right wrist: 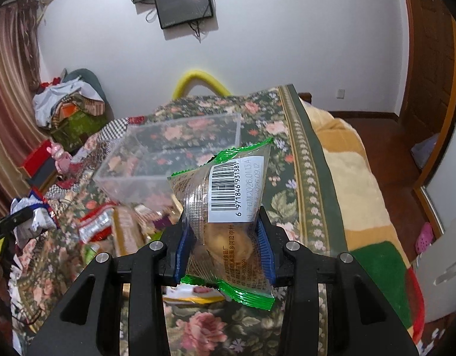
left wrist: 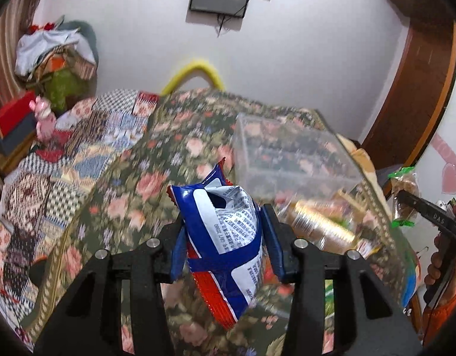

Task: Organize snacks
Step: 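Lower both bags into the clear box and open both tools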

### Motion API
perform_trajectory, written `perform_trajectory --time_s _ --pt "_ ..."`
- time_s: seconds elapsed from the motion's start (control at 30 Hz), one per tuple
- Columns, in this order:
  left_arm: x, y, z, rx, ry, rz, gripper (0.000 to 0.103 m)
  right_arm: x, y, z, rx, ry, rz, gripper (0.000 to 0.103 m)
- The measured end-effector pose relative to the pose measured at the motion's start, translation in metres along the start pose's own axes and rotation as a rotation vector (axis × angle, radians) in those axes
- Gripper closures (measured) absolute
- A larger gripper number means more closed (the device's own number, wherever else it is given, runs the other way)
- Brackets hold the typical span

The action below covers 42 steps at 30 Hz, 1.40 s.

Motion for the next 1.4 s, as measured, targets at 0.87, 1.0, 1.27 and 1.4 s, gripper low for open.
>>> perform_trajectory --time_s 0.87,1.0,1.27,1.4 --pt "-0.078 -0.14 -0.057 0.094 -0.074 0.034 0.057 -0.056 -0.054 0.051 -0.061 0.06 -0.063 0.066" --pt "-0.081 -0.163 -0.058 0.086 -0.083 0.06 0.057 -0.062 -0.07 0.055 -0.055 0.069 -0.042 0.066" --pt "-0.084 -0.2 -0.051 0.086 -0.064 0.118 0.057 -0.067 -0.103 0.061 -0.038 0.1 0.019 0.066" --pt "-0.082 -0.217 -0.045 0.093 -0.046 0.165 0.057 -0.067 -0.121 0.061 -0.041 0.109 0.077 0.066"
Point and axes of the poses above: each gripper's, at about its wrist camera, not at the fingertips, and y roughly against the way its jaws point, z to its left, x to its underside, the point moved 1 cm from there along -y, roughly the way its jaws point, and after that the axes turned 10 degrees about x, right-handed, at the moved point
